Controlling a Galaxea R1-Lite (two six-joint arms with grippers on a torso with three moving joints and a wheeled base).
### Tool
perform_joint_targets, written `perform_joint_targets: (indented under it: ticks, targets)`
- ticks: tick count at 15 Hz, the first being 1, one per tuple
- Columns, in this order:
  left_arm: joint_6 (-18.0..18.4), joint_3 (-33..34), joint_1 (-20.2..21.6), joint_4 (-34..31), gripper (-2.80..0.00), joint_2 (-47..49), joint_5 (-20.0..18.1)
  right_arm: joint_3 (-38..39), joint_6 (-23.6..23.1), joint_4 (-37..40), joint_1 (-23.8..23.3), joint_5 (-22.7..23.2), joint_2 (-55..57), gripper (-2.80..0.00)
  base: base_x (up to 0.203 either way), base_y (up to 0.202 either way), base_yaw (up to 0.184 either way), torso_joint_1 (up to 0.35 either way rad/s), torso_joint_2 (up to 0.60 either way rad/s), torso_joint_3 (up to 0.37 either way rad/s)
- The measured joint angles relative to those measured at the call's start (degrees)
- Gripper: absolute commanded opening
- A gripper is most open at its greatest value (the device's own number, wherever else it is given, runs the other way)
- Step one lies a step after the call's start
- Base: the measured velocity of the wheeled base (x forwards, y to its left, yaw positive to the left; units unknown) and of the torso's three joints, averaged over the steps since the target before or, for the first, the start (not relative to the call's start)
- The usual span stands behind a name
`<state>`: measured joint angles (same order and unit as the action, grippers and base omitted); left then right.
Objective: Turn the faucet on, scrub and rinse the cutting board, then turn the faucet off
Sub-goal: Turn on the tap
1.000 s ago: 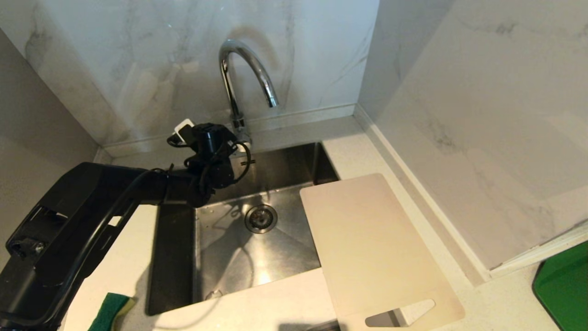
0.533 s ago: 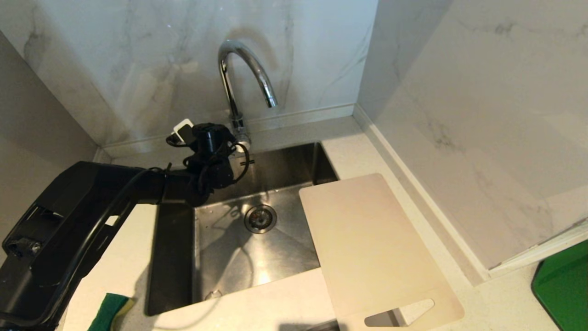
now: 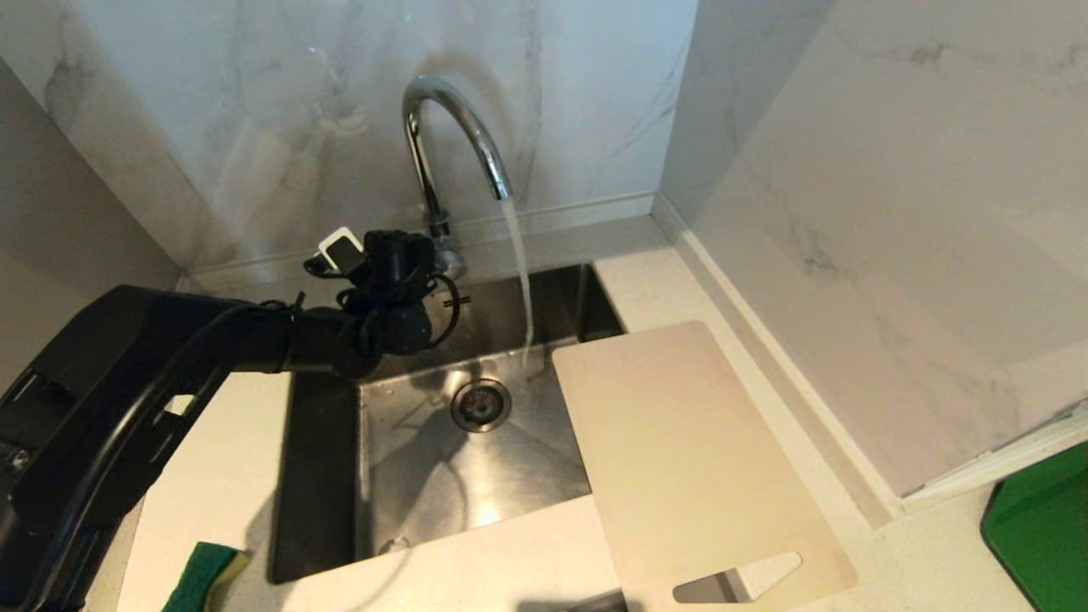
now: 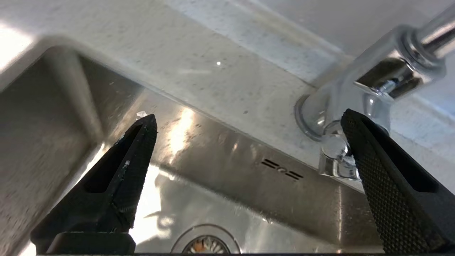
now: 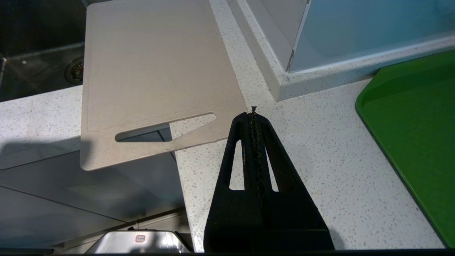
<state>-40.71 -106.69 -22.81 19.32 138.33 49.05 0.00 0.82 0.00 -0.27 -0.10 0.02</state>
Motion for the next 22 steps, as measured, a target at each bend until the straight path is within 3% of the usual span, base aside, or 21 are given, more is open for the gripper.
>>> perform_joint_targets:
  ticks: [3, 12, 18, 22]
  targets:
    - [-2.13, 1.96, -0.82, -2.25, 0.00, -1.53, 0.15, 0.00, -0.02, 0.00, 0.00, 0.00, 0.00, -2.80, 0.000, 0.000, 0.000, 0.000, 0.00, 0.000]
    - [-1.77, 4.03, -1.69, -3.70, 0.00, -6.23, -1.49, 0.00, -0.05, 0.00, 0.00, 0.00, 0.00, -2.80, 0.000, 0.000, 0.000, 0.000, 0.00, 0.000]
    - [0.24, 2.03, -1.76, -3.23, 0.00, -12.13, -2.71, 0.00, -0.02, 0.00, 0.00, -0.01, 0.00, -2.80, 0.000, 0.000, 0.000, 0.000, 0.00, 0.000]
    - [5.02, 3.35, -1.72, -3.44, 0.00, -17.56, -5.37, 0.00, 0.01, 0.00, 0.00, 0.00, 0.00, -2.80, 0.000, 0.000, 0.000, 0.000, 0.00, 0.000]
